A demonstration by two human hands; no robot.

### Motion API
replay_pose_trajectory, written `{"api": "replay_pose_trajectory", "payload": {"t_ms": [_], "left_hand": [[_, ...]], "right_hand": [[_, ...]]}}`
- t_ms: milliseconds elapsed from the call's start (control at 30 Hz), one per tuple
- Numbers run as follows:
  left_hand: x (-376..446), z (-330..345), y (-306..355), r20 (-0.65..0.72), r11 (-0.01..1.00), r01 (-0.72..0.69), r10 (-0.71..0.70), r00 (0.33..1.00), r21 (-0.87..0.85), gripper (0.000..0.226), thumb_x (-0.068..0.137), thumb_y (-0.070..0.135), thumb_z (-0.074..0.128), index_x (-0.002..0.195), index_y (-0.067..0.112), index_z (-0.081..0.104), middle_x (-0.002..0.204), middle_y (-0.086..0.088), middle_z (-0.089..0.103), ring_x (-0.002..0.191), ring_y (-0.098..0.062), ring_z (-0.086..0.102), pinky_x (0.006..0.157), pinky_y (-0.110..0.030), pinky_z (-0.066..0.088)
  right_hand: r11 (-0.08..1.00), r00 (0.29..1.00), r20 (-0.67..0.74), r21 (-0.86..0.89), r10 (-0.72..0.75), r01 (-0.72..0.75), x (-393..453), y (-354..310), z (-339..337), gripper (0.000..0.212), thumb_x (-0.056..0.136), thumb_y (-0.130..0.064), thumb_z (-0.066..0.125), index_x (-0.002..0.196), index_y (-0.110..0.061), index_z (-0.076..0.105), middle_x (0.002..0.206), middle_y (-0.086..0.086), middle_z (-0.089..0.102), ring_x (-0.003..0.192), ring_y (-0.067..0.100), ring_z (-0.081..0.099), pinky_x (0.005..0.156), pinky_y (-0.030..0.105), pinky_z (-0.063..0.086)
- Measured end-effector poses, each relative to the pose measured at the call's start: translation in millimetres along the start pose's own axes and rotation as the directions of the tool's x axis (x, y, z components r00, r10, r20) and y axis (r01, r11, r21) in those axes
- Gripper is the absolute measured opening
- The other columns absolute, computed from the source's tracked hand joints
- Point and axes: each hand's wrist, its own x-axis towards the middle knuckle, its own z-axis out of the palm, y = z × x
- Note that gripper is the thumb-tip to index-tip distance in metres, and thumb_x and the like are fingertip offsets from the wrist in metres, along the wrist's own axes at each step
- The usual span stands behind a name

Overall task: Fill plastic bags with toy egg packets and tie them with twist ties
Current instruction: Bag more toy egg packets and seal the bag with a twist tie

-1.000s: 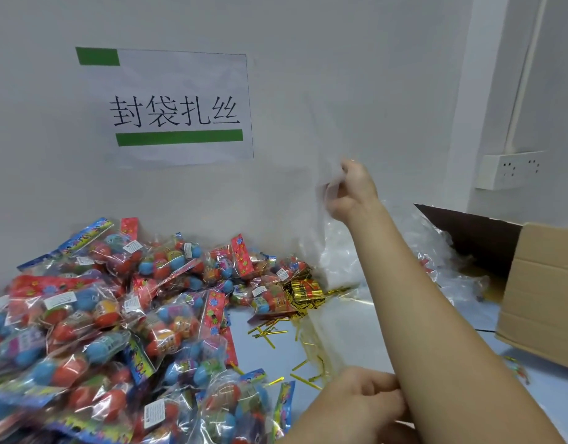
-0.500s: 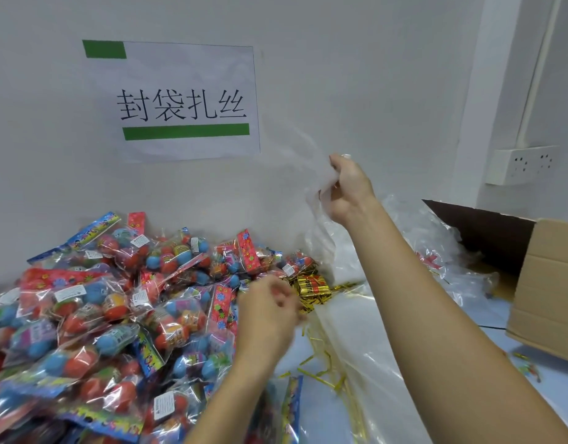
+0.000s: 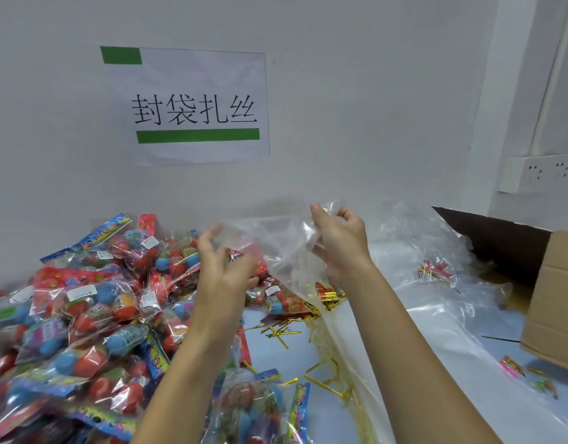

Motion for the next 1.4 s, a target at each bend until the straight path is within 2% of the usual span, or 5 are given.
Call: {"api": "replay_pose_trajectory", "payload": {"t_ms": [500, 733, 867, 1067, 1400], "left_hand": [[7.4, -24.8, 1.3, -0.285, 0.965, 0.025, 0.051, 0.957, 0.259, 0.022, 0.093, 0.038, 0.066, 0.087, 0.018, 0.074, 0.049, -0.006, 0.064, 0.042, -0.007, 0.06, 0.054, -0.023, 0.048], [9.3, -30.6, 4.5, -0.465, 0.933, 0.0, 0.179, 0.867, 0.359, 0.033, 0.095, 0.039, 0.062, 0.123, 0.03, 0.046, 0.112, 0.007, 0.056, 0.107, -0.017, 0.057, 0.081, -0.028, 0.046], [2.7, -25.7, 16.8, -0.074, 0.64, -0.344, 0.533, 0.843, 0.687, 0.054, 0.079, 0.011, 0.057, 0.125, 0.037, 0.044, 0.118, 0.023, 0.039, 0.123, -0.005, 0.038, 0.102, -0.035, 0.039], [2.3, -23.1, 16.5, 0.354, 0.45, -0.424, 0.235, 0.905, 0.786, 0.069, 0.078, 0.049, 0.069, 0.14, 0.042, 0.04, 0.123, 0.037, 0.039, 0.122, 0.014, 0.035, 0.103, -0.022, 0.024], [9.2, -30.9, 19.8, -0.149, 0.905, -0.088, 0.163, 0.975, 0.416, 0.017, 0.085, 0.008, 0.077, 0.07, 0.017, 0.076, 0.062, -0.001, 0.072, 0.05, -0.005, 0.059, 0.052, -0.015, 0.048]], "right_hand": [[0.984, 0.975, 0.149, -0.097, 0.163, -0.15, -25.5, -9.8, -9.1, 0.073, 0.087, 0.008, 0.068, 0.144, -0.015, 0.03, 0.109, 0.019, 0.062, 0.055, 0.011, 0.065, 0.049, 0.017, 0.052], [0.993, 0.992, 0.096, -0.087, 0.087, -0.078, -26.7, -8.9, -8.6, 0.054, 0.09, 0.009, 0.061, 0.134, -0.015, 0.04, 0.089, 0.012, 0.06, 0.05, 0.008, 0.066, 0.056, 0.017, 0.056], [0.994, 0.993, 0.093, -0.094, 0.069, -0.06, -30.4, -8.7, -3.5, 0.048, 0.092, 0.01, 0.052, 0.131, -0.016, 0.043, 0.073, 0.007, 0.069, 0.053, 0.011, 0.071, 0.088, 0.029, 0.059], [0.995, 0.984, 0.153, -0.056, 0.092, -0.085, -34.6, -15.2, -3.2, 0.044, 0.093, 0.012, 0.05, 0.129, -0.013, 0.044, 0.069, 0.008, 0.071, 0.057, 0.014, 0.073, 0.082, 0.025, 0.059], [1.0, 0.969, 0.246, 0.004, 0.027, -0.028, -43.3, -17.1, 11.4, 0.037, 0.101, -0.017, 0.057, 0.132, -0.024, 0.038, 0.108, 0.02, 0.062, 0.078, 0.023, 0.077, 0.073, 0.027, 0.062]]}}
